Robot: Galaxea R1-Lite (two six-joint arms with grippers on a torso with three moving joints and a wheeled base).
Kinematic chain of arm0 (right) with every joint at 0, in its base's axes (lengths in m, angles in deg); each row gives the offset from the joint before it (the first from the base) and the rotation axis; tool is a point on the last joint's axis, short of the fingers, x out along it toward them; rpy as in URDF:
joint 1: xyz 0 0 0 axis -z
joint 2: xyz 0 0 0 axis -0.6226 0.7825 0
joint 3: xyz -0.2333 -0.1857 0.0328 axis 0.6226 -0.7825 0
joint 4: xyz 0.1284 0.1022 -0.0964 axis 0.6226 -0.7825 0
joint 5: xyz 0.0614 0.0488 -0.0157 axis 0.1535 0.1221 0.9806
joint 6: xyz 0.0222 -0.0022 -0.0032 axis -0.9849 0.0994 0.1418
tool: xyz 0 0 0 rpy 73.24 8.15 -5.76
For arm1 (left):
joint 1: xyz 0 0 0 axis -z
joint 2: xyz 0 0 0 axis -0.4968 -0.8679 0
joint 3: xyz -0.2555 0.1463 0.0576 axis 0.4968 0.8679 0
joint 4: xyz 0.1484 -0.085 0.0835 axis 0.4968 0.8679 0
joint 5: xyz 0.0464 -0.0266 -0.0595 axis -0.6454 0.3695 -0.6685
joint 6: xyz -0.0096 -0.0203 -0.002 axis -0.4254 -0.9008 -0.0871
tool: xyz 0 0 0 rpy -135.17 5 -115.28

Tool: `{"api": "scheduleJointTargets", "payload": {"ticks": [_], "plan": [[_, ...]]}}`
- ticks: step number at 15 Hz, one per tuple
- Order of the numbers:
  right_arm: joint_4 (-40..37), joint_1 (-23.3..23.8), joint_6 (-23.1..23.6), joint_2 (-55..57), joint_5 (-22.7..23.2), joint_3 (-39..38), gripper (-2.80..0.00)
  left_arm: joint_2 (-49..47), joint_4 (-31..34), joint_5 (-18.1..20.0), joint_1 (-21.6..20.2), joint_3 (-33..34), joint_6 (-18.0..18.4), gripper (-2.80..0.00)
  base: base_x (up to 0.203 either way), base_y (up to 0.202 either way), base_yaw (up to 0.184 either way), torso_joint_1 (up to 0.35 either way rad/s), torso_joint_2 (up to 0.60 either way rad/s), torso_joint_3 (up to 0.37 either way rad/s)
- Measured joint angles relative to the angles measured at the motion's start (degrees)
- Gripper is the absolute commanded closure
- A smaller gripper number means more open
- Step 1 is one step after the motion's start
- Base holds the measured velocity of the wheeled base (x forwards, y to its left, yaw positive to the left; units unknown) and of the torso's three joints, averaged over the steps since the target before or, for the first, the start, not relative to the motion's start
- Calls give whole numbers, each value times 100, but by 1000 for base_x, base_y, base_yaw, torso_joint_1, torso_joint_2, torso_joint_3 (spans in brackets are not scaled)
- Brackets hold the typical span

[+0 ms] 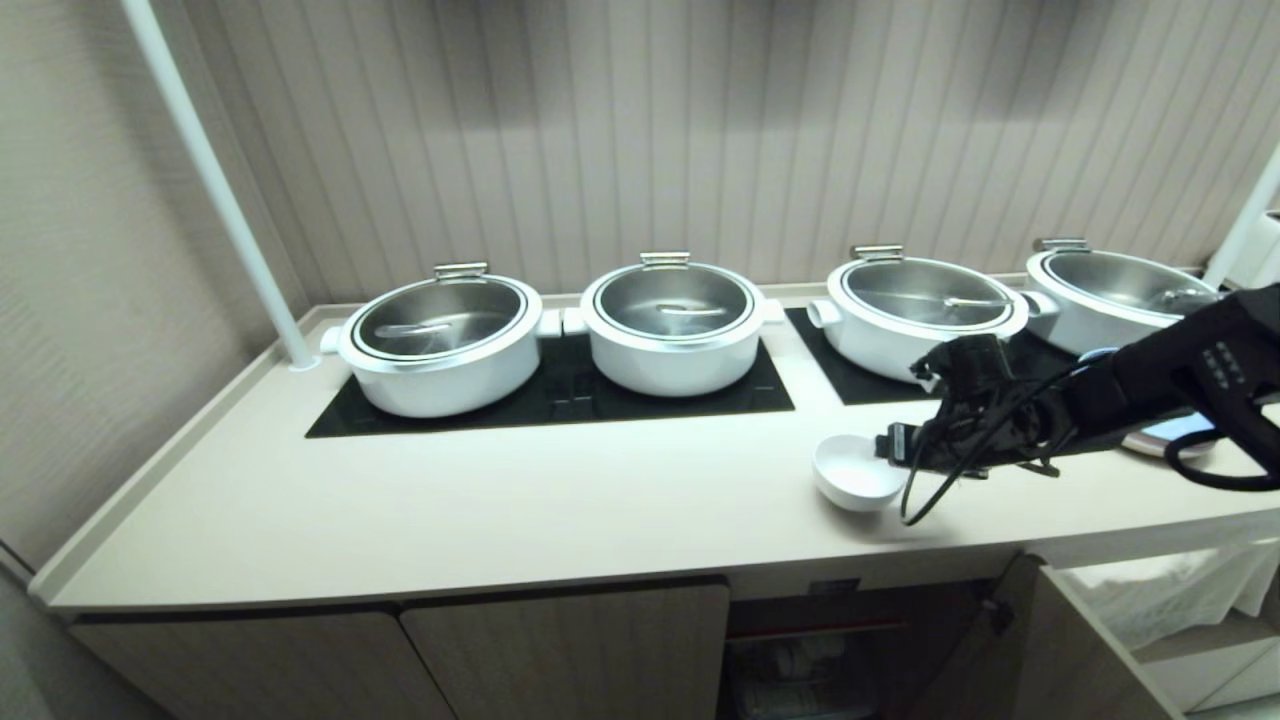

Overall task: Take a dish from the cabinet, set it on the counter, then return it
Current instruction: Place it on the table

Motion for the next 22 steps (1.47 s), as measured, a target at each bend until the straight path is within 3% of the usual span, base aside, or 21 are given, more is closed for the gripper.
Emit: {"api": "scheduleJointTargets", "payload": {"ticks": [4, 13, 14, 15, 22], "plan": [[658, -9, 54, -283, -29, -561, -280, 0, 1, 0, 0, 0, 0, 0, 0, 0, 0, 0, 0, 0], [2607, -7, 1097, -906, -18, -2098, -280, 0, 1, 0, 0, 0, -2, 0, 0, 0, 0, 0, 0, 0], [2891, -7, 1167, -959, -14, -2257, -29, 0, 1, 0, 0, 0, -2, 0, 0, 0, 0, 0, 0, 0], [3100, -9, 1232, -1012, -9, -2407, 0, 0, 1, 0, 0, 0, -1, 0, 0, 0, 0, 0, 0, 0], [3261, -35, 1336, -1502, 22, -3125, 0, 0, 1, 0, 0, 0, 0, 0, 0, 0, 0, 0, 0, 0]]}}
